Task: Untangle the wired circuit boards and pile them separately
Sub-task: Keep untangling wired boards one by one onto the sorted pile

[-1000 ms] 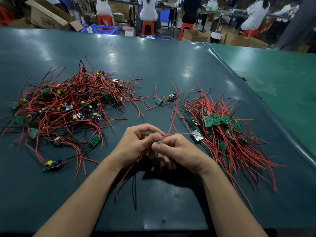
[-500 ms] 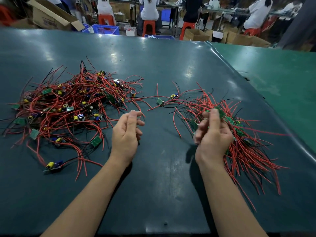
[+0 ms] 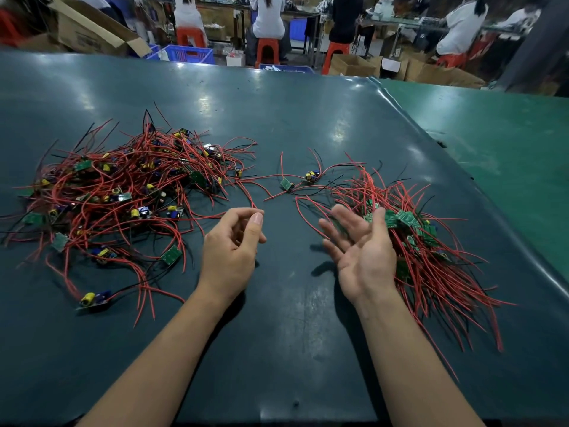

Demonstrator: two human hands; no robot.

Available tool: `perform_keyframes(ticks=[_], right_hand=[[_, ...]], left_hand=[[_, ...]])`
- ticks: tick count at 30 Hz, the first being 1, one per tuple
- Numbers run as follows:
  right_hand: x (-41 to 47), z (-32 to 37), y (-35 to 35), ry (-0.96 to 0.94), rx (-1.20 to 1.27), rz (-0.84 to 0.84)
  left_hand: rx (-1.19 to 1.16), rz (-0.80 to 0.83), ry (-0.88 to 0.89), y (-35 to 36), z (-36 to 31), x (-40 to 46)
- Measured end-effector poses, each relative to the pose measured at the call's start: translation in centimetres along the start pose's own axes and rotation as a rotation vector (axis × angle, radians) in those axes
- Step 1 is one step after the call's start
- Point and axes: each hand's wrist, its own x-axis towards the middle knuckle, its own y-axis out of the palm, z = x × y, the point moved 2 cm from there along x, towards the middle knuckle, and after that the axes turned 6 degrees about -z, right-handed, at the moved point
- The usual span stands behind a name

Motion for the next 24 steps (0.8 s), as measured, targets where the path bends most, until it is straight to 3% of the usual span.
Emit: perform_keyframes(ticks=[3, 7, 9, 13, 17, 21, 24], right_hand=[[0.2, 0.1, 0.4, -0.073, 0.027, 0.059], [0.3, -0.8, 0.9, 0.032, -0.097, 0.161], [0.7, -0.8, 0.6, -0.001, -0.118, 0.100], [1.5, -0.7, 0.1, -0.248, -0.308, -0.101], [1.3, -1.0, -0.1, -0.319, -0.420, -0.152], [0.8, -1.1, -0.4, -0.331, -0.479, -0.037], [0.3, -1.5, 0.0, -0.411, -0.640, 0.047]], left_hand=[[0.030, 0.010, 0.003, 0.0, 0.3, 0.1], [0.052, 0.005, 0.011, 0.0, 0.3, 0.1], [0.067, -0.010, 0.034, 0.0, 0.3, 0.1], [0.196, -0.021, 0.159, -0.5, -0.3, -0.1], [0.618, -0.172, 0.444, -2.0, -0.6, 1.0], [1.063, -0.387, 0.242, -4.0, 0.0, 2.5], [1.140, -0.409, -0.018, -5.1, 0.8, 2.8]])
